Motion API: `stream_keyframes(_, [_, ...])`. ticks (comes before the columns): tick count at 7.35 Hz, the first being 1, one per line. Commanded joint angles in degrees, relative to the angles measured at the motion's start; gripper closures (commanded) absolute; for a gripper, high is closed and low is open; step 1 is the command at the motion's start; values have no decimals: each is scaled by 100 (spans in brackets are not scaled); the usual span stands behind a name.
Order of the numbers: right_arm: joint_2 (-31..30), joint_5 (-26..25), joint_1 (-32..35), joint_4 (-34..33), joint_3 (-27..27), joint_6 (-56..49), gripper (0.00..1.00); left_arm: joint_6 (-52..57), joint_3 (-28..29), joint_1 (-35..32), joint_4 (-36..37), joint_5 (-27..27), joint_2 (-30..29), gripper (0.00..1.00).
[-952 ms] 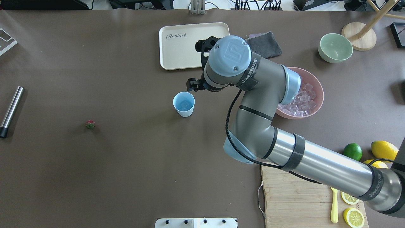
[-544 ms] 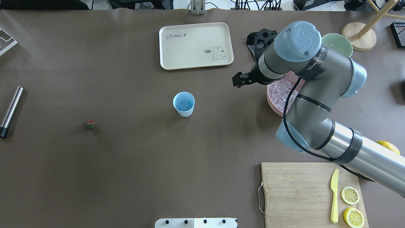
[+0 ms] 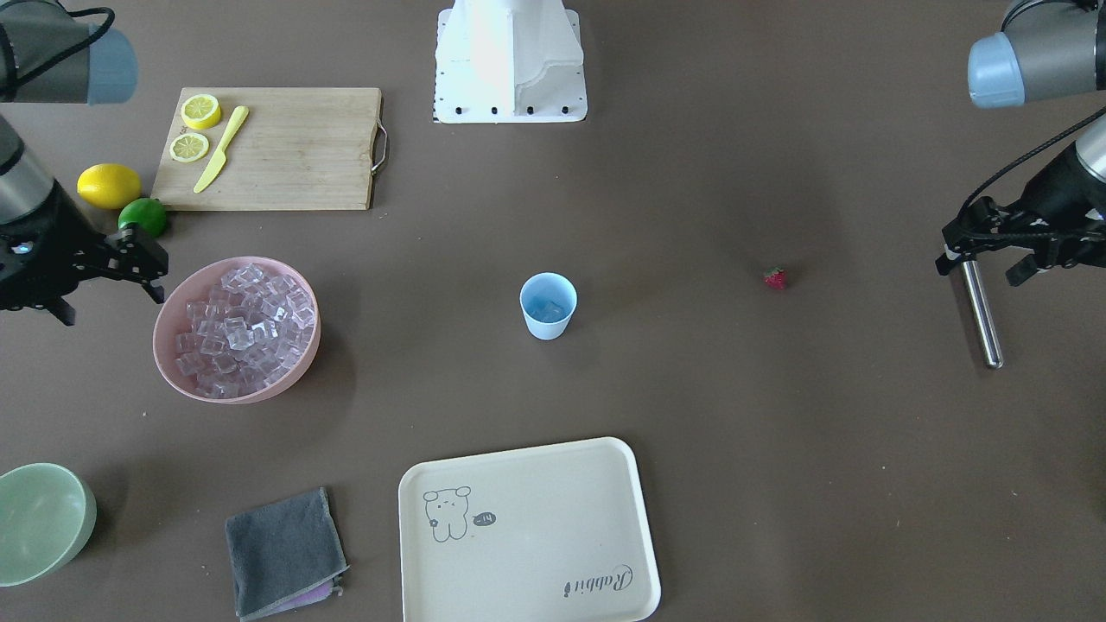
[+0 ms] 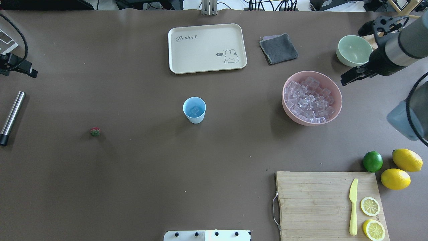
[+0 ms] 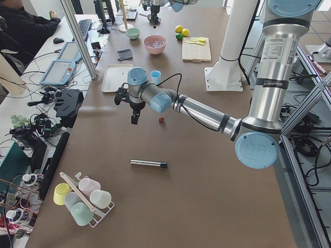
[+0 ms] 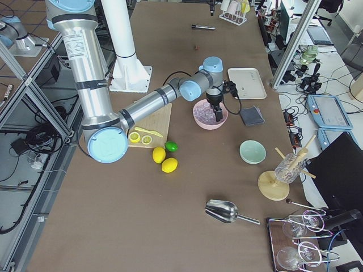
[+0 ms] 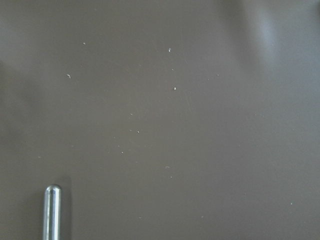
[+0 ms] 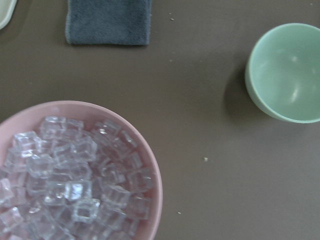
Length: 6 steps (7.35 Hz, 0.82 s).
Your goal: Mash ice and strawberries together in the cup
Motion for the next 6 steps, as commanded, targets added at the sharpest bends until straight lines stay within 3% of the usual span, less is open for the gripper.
stream_keyframes(1, [-828,601,1329,-60,-111,-1940,1,-312,-26,447,-115,25,16,3])
stream_keyframes(5, [-990,918,3079,-52,-1611,-4367,1,-374,53,721,-115,131,-45,3])
stream_keyframes(6, [-989,918,3179,-61,-1728,-4625,1,-383,97,738,-124,131,-63,3])
